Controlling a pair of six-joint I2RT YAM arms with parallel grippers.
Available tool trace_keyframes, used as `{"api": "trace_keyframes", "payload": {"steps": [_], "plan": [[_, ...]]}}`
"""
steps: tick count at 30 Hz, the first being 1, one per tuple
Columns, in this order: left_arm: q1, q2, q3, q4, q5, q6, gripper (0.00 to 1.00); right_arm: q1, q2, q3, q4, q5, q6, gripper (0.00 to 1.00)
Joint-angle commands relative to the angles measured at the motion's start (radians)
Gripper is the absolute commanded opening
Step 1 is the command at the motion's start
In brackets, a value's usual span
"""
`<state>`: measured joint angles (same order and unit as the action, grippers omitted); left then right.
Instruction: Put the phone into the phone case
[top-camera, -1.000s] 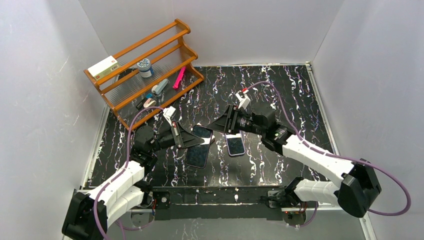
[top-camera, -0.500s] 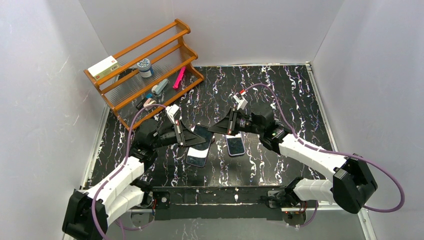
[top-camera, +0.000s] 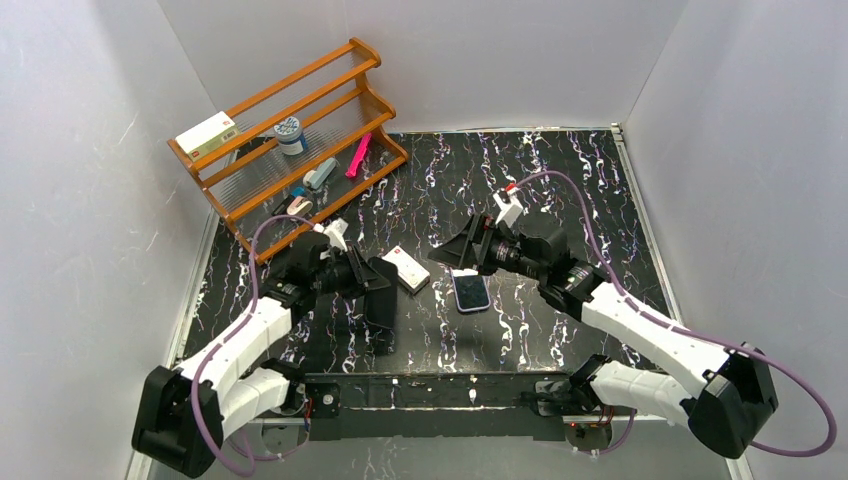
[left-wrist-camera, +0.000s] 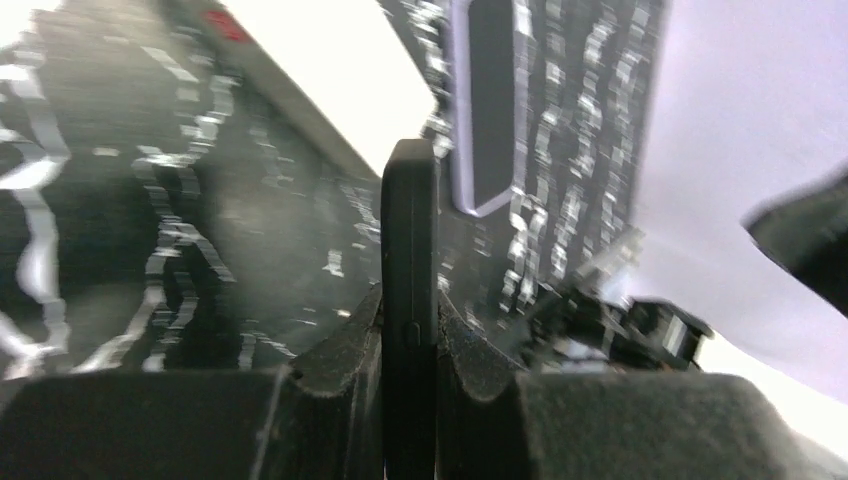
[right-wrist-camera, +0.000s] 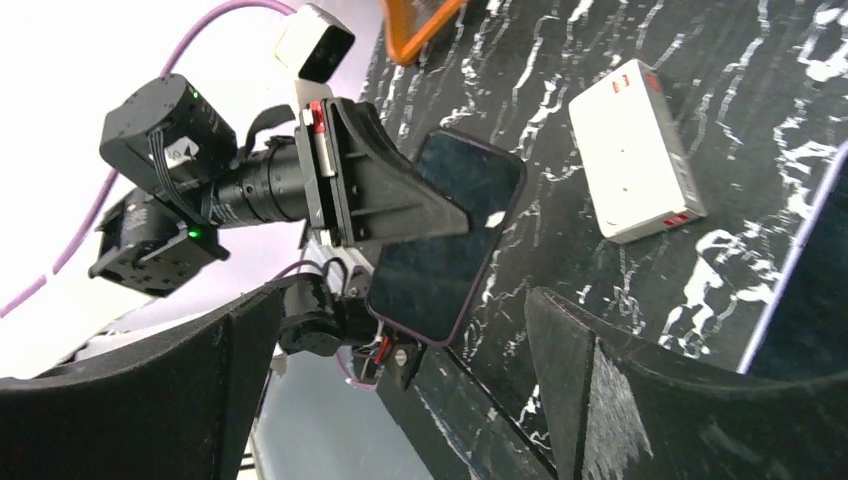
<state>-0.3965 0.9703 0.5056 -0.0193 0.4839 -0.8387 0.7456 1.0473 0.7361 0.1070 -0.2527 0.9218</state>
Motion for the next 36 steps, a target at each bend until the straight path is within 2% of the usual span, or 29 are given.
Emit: {"api": "trace_keyframes", "payload": {"steps": [1, 6, 12, 16, 24, 25, 29, 31, 36], "plan": [[0.070, 0.070, 0.080, -0.147, -0.189, 0.111, 0.00, -0.002, -0.043, 0.020, -0.153, 0.100, -0.056, 0.99], [0.174, 0.110, 0.067, -0.180, -0.282, 0.138, 0.00, -0.003, -0.095, 0.020, -0.255, 0.184, -0.085, 0.99], [0.234, 0.218, 0.010, -0.071, -0.202, 0.145, 0.02, -0.003, -0.125, 0.048, -0.356, 0.303, -0.104, 0.99], [0.262, 0.249, -0.004, -0.059, -0.211, 0.146, 0.05, -0.005, -0.110, 0.063, -0.406, 0.371, -0.123, 0.99], [0.277, 0.229, 0.047, -0.215, -0.304, 0.207, 0.37, -0.004, -0.069, 0.079, -0.440, 0.391, -0.102, 0.99], [0.277, 0.219, 0.056, -0.234, -0.312, 0.207, 0.47, -0.004, -0.066, 0.080, -0.450, 0.395, -0.098, 0.99], [0.277, 0.146, 0.111, -0.311, -0.300, 0.216, 0.75, -0.004, -0.070, 0.084, -0.485, 0.415, -0.092, 0.99], [0.277, 0.100, 0.148, -0.349, -0.291, 0.226, 0.97, -0.004, -0.081, 0.089, -0.501, 0.433, -0.091, 0.99], [0.276, 0.005, 0.258, -0.388, -0.165, 0.270, 0.98, -0.005, -0.112, 0.117, -0.557, 0.502, -0.090, 0.99]]}}
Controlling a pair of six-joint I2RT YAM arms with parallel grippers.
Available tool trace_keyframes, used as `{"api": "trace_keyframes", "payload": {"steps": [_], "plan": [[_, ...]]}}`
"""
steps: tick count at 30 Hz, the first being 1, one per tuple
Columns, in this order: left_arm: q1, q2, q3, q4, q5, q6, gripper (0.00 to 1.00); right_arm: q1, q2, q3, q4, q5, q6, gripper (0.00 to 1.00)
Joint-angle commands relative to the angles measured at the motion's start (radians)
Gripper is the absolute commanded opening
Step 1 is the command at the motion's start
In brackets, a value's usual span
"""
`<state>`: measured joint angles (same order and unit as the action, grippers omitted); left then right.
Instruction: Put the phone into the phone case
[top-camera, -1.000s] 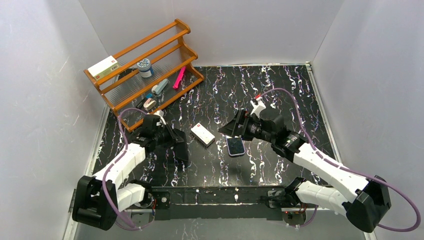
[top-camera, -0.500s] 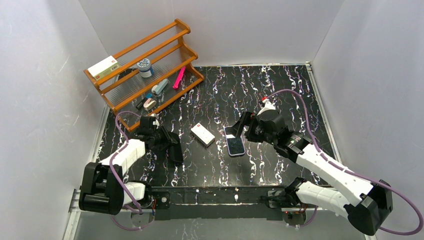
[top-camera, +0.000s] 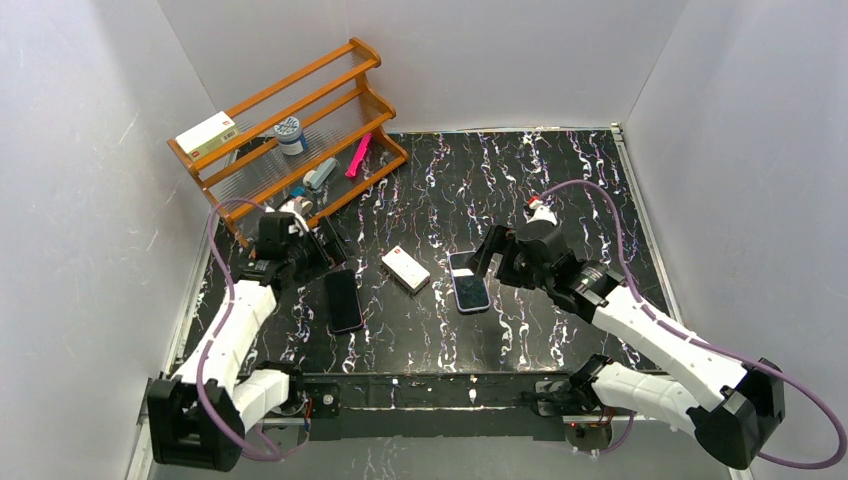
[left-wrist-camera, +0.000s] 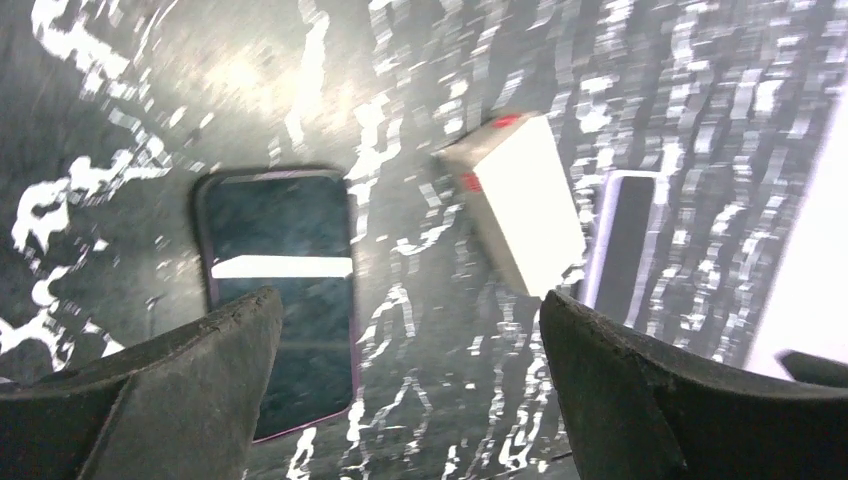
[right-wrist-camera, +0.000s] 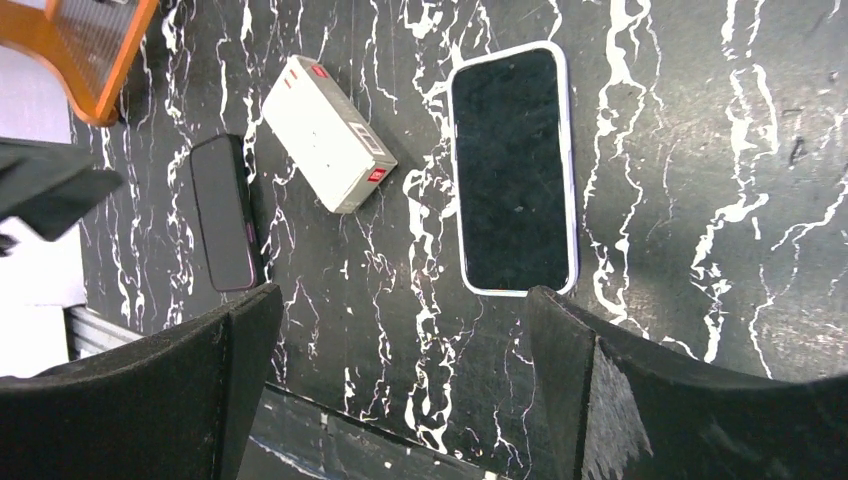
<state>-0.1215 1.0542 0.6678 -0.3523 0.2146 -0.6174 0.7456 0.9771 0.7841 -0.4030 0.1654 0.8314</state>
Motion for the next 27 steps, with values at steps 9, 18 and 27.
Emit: {"api": "trace_keyframes", "payload": {"steps": [9, 18, 27], "plan": [[0.000, -0.178, 0.281, -0.064, 0.335, 0.096, 0.98, -0.005, -0.107, 0.190, -0.130, 0.125, -0.013, 0.99], [0.000, -0.209, 0.398, -0.076, 0.362, 0.068, 0.98, -0.004, -0.123, 0.300, -0.137, 0.095, -0.045, 0.99], [0.000, -0.195, 0.395, -0.071, 0.362, 0.020, 0.98, -0.004, -0.155, 0.303, -0.088, 0.110, -0.063, 0.99]]}}
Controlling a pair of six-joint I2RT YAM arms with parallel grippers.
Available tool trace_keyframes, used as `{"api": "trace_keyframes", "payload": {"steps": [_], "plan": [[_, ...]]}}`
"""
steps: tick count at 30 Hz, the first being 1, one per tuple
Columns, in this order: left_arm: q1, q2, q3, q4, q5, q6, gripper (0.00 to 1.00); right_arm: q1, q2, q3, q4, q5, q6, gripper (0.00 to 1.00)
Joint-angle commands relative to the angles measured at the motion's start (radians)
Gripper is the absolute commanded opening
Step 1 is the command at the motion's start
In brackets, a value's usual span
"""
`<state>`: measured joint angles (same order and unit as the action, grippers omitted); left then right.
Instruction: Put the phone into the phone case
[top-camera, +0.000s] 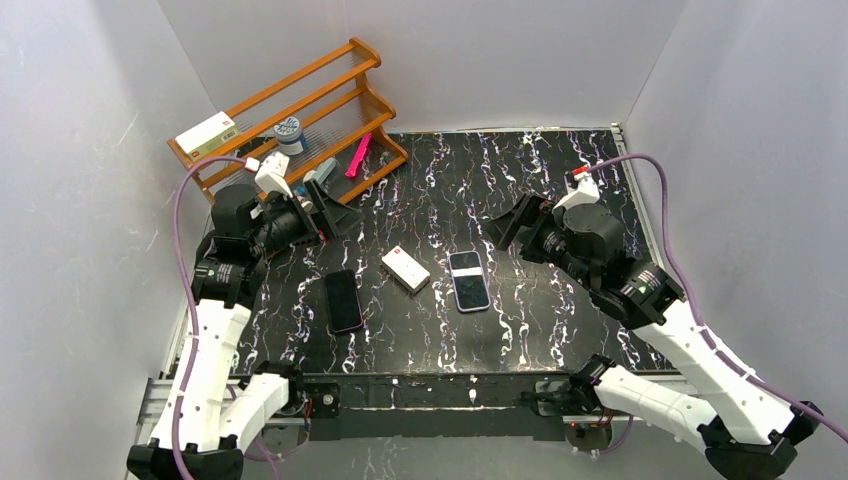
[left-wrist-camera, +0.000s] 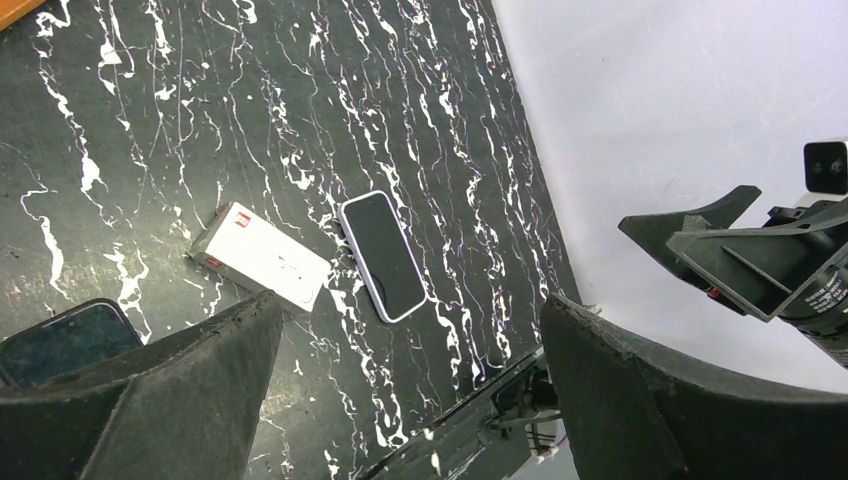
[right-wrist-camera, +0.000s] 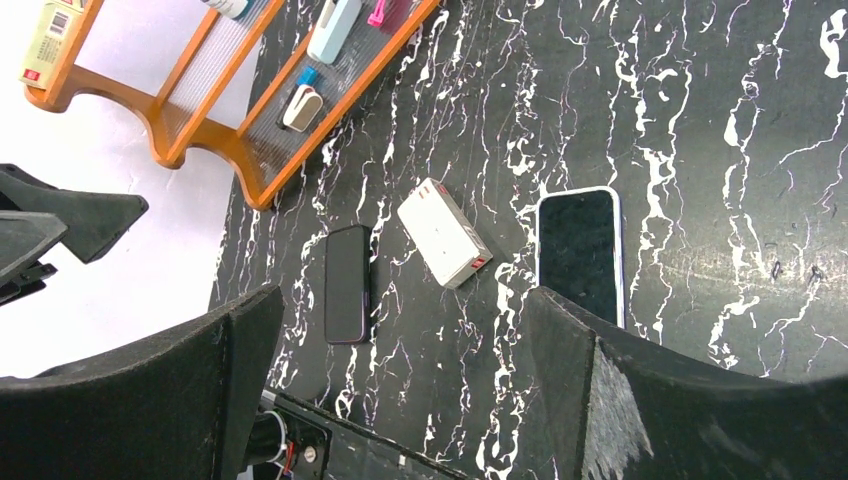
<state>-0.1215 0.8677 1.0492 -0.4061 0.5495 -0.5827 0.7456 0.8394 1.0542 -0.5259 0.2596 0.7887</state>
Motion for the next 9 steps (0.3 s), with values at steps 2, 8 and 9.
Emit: {"api": "trace_keyframes", "payload": {"steps": [2, 8, 9], "plan": [[0.000, -0.016, 0.010, -0.018, 0.013, -0.018, 0.98, -0.005, -0.021, 0.025, 0.041, 0.015, -0.020, 0.99], [0.000, -0.002, 0.006, -0.026, 0.009, -0.011, 0.98, -0.004, -0.025, 0.007, 0.043, 0.013, -0.018, 0.99], [0.000, -0.003, 0.007, -0.026, 0.006, -0.011, 0.98, -0.005, -0.027, 0.004, 0.043, 0.013, -0.016, 0.99]]}}
